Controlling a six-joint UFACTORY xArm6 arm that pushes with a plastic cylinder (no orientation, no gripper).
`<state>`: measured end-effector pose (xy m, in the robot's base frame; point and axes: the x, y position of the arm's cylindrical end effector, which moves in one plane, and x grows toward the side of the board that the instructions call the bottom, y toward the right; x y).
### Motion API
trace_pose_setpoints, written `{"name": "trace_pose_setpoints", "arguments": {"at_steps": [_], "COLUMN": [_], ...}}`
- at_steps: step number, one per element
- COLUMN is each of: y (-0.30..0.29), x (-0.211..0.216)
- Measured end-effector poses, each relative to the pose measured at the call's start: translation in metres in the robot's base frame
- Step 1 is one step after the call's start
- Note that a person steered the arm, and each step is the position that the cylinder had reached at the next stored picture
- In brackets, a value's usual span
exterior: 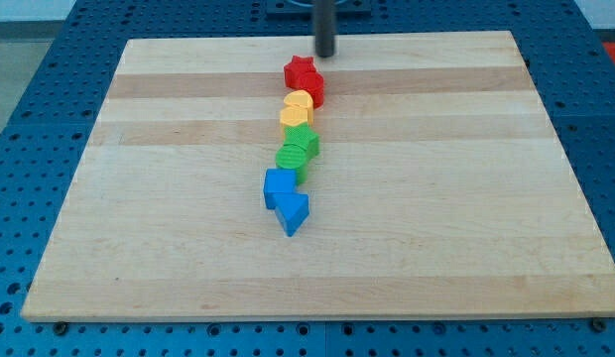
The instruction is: Move your arm towards bottom right
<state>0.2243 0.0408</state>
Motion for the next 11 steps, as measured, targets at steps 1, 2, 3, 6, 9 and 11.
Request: {"name": "trace_pose_setpoints", "arguments": {"at_steps": [1,2,3,6,9,11], "y": [0.091,0.119,0.11,0.119,0.176,0.169], "x": [0.016,0.087,0.141,0.147,0.285,0.279]}}
